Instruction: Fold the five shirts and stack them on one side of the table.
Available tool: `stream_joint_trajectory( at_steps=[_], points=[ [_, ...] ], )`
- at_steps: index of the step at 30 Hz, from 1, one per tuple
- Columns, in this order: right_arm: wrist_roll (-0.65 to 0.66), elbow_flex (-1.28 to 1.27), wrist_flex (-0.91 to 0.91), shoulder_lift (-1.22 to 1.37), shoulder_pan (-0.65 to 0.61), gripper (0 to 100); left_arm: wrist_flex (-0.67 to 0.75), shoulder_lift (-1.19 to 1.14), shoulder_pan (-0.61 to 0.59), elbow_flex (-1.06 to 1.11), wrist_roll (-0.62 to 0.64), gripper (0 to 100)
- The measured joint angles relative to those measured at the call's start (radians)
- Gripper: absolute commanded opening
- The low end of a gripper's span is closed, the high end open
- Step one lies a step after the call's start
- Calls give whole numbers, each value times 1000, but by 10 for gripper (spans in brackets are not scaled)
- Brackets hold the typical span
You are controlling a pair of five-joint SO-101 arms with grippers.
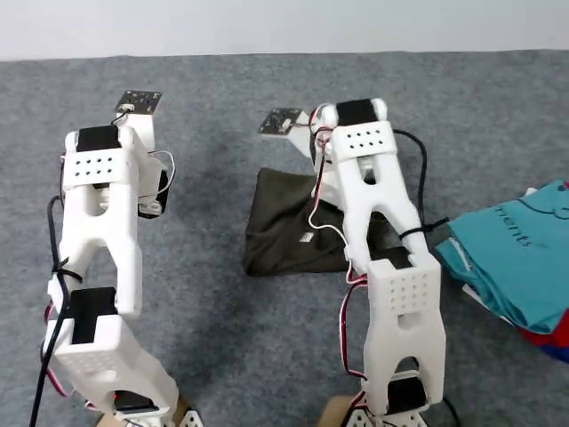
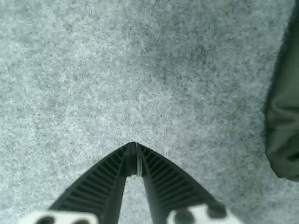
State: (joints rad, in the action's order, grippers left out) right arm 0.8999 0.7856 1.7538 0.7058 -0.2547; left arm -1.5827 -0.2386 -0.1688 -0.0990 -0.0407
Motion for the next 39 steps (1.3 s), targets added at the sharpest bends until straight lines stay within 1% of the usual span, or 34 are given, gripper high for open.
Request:
stream_joint_trajectory(
  at_steps=[4, 9, 12, 15, 19, 21, 23, 27, 28, 31, 34, 37, 39],
  points=[
    [23, -114, 0, -110, 2, 10, 0, 0, 29, 0, 0, 2],
    [80, -374, 0, -272, 8, 10, 0, 0, 40, 0, 0, 2],
    [121, -525, 0, -342, 41, 10, 0, 0, 40, 0, 0, 2],
    [161, -618, 0, -354, 101, 13, 0, 0, 40, 0, 0, 2],
    [181, -661, -5, -354, 184, 16, 0, 0, 40, 0, 0, 2],
    [183, -666, -5, -354, 210, 35, 0, 0, 40, 0, 0, 2],
    [184, -667, -2, -354, 230, 96, 0, 0, 40, 0, 0, 2],
    [184, -667, 0, -361, 272, 253, 0, 0, 40, 0, 0, 2],
    [184, -667, 0, -365, 284, 274, 0, 0, 40, 0, 0, 2],
    [184, -667, 0, -387, 293, 277, 0, 0, 40, 0, 0, 2],
    [184, -667, 0, -434, 275, 277, 0, 0, 40, 0, 0, 2],
    [184, -667, 0, -502, 224, 272, 0, 0, 40, 0, 0, 2],
    [181, -667, 0, -552, 178, 227, 0, 0, 40, 0, 0, 2]
  ],
)
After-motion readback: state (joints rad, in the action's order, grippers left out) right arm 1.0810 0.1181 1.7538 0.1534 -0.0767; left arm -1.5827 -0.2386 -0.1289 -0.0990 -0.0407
